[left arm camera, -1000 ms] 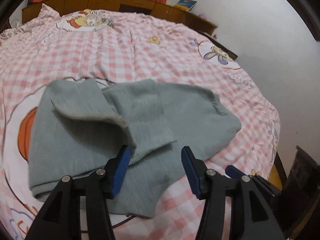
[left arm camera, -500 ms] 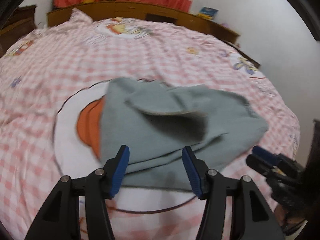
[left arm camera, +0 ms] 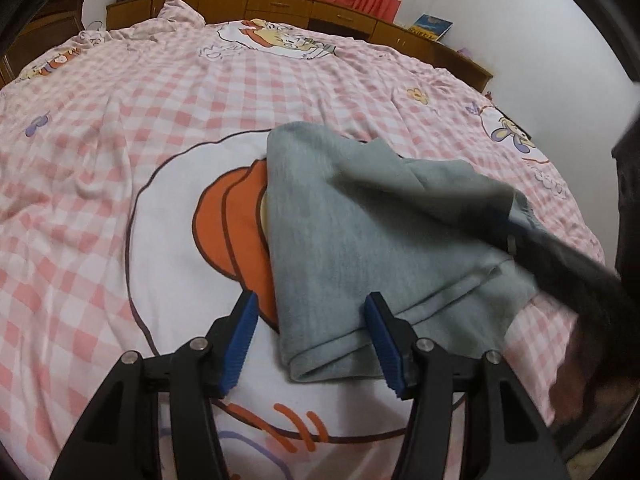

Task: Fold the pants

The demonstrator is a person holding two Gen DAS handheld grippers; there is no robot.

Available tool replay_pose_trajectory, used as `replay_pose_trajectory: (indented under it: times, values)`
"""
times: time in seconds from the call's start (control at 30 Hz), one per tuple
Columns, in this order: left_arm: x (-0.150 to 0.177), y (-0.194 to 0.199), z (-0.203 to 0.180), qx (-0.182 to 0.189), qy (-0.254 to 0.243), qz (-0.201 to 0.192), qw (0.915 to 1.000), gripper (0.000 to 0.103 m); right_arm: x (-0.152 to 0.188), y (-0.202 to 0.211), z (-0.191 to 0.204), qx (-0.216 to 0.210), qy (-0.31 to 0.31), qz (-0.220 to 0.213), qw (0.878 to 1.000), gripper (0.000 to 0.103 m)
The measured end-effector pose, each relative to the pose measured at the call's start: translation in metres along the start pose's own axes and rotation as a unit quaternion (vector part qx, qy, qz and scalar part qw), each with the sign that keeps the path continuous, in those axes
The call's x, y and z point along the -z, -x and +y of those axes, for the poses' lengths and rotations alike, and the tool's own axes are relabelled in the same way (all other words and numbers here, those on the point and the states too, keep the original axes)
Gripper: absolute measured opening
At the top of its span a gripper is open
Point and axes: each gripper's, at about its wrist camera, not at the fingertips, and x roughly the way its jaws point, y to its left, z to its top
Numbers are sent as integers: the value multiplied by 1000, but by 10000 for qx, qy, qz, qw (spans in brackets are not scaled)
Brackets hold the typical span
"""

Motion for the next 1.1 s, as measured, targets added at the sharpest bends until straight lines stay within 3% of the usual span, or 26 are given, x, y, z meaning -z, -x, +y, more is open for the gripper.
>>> replay_pose_trajectory:
  times: [0.13, 0.2, 0.37, 0.47, 0.57, 0.83, 0.9, 1.03, 1.1]
  values:
    - [4, 1, 0, 3, -155, -89, 9998, 60, -3, 4, -34, 952, -527, -130, 9940, 39]
    - [5, 2, 3, 53, -129, -97, 9999, 61, -2, 8, -53, 1064, -809, -127, 9909, 39]
    - [6, 2, 8, 146, 6, -97, 9998, 62, -2, 9, -87, 637, -1269, 150, 9897, 39]
    - [6, 2, 8, 137, 3, -102, 9999, 62, -6, -1, -97, 337, -1408, 378, 9887, 51]
    - [6, 2, 8, 146, 12, -107, 9998, 62, -8, -18, -96, -1, -1370, 756, 9877, 51]
    - [5, 2, 8, 145, 43, -113, 9998, 63, -14, -41, -84, 18, -1037, 1133, 9881, 50]
    - [4, 4, 9, 148, 68, -157, 9997, 63, -16, -40, -80, -133, -1012, 1122, 9884, 43]
    - [4, 7, 11, 137, 117, -177, 9997, 63, -18, -44, -75, -145, -966, 1187, 9881, 40]
    - [3, 7, 11, 111, 204, -128, 9996, 63, -18, -45, -72, -147, -811, 1191, 9895, 9]
